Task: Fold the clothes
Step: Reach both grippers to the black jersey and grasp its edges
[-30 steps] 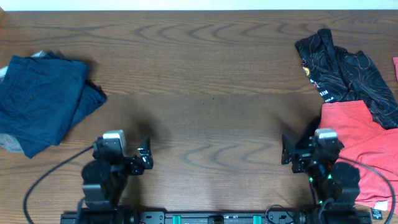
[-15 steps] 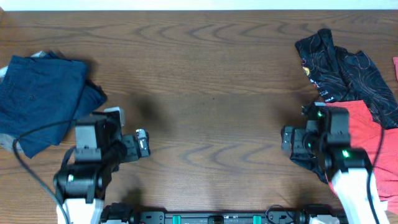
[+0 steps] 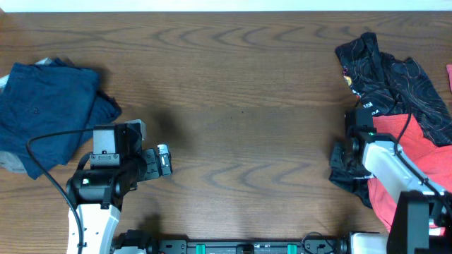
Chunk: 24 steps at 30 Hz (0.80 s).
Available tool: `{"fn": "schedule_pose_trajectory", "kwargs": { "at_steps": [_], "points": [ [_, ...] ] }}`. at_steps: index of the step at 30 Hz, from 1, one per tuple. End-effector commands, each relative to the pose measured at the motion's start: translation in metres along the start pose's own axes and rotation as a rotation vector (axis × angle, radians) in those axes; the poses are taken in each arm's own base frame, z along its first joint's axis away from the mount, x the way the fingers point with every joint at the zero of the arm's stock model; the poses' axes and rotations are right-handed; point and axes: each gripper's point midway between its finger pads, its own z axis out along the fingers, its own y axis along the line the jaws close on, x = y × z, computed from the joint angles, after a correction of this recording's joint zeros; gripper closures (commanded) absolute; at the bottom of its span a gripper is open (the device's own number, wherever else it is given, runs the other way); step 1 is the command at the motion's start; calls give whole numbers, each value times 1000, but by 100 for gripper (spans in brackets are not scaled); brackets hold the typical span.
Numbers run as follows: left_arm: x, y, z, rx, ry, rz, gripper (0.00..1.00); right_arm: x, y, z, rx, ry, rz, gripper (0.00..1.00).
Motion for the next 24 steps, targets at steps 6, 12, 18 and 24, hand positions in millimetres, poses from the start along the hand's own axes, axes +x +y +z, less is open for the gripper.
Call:
{"fn": "schedule_pose_trajectory", "kwargs": {
  "at_steps": [6,12,18,24],
  "points": [
    [-15,-8,-4,38,-54,-1,2,48,144,-45,-897,111,-410,99],
    [-34,-24,-7,124,-125,-20,2,93,209,-86,-1127,72,-747,99],
    [-40,-24,-3,132,-131,-99,2,137,270,-127,-1291,-16,-997,99],
    [-37,-26,9,145,-69,-166,2,108,298,-140,-1250,-158,-897,78]
  ]
}}
